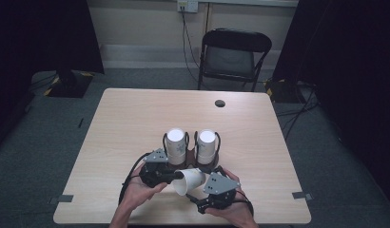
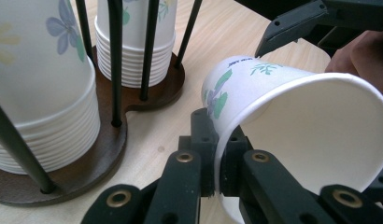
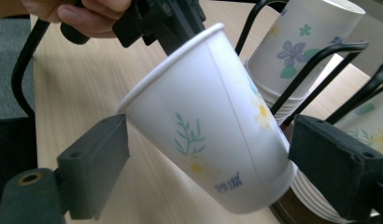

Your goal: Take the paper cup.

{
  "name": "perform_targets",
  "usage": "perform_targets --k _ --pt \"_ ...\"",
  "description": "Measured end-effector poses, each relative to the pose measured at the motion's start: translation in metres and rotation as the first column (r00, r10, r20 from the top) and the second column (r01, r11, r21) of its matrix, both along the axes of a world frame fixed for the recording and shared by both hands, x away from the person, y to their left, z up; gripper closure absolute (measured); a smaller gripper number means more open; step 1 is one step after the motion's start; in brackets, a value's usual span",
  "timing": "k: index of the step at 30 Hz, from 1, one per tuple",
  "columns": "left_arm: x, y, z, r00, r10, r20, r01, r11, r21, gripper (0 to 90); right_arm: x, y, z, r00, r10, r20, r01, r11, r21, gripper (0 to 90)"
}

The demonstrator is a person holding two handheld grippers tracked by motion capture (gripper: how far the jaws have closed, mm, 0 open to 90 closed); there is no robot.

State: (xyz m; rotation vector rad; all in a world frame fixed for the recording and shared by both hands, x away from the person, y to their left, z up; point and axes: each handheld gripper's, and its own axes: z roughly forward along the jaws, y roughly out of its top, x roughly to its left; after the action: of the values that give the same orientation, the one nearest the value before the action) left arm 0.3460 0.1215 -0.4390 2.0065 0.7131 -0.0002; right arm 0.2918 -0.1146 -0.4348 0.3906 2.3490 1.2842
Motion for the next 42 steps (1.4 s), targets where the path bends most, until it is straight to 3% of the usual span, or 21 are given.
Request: perform_targets --k 5,9,17,22,28,35,42 --pt "0.001 -0.002 0.001 0.9997 -0.025 -0.006 0.025 0.9996 0.008 87.8 0.0 0.006 -0.002 0.9994 0.019 0.029 -0.018 0.998 -0.06 9.9" --pt "0.001 -0.001 0.002 0.9989 -0.045 -0.015 0.045 0.9989 -0.008 87.7 0.002 0.014 -0.006 0.9992 0.005 0.04 -0.001 0.994 -0.107 11.0" --pt "0.001 -0.004 0.0 0.9983 -0.048 -0.033 0.049 0.9987 0.016 87.8 0.005 0.02 -0.012 0.9994 -0.004 0.036 0.008 0.991 -0.131 12.9" --pt "0.001 -0.007 -0.001 0.9955 -0.076 -0.056 0.076 0.9971 0.0 87.7 0.004 0.028 -0.015 0.9984 0.006 0.056 0.004 0.986 -0.165 14.8" --pt "0.0 -0.008 -0.003 0.9956 -0.068 -0.064 0.068 0.9977 0.004 87.6 0.004 0.036 -0.015 0.9974 0.013 0.071 0.0 0.985 -0.174 16.4" --pt "0.001 -0.01 -0.005 0.9952 -0.062 -0.075 0.064 0.9978 0.017 87.3 -0.002 0.039 -0.011 0.9926 0.025 0.119 -0.004 0.985 -0.172 20.5" --pt "0.004 -0.01 -0.007 0.9928 -0.052 -0.108 0.056 0.998 0.031 86.7 -0.001 0.039 -0.012 0.9932 0.026 0.113 -0.009 0.989 -0.15 20.9"
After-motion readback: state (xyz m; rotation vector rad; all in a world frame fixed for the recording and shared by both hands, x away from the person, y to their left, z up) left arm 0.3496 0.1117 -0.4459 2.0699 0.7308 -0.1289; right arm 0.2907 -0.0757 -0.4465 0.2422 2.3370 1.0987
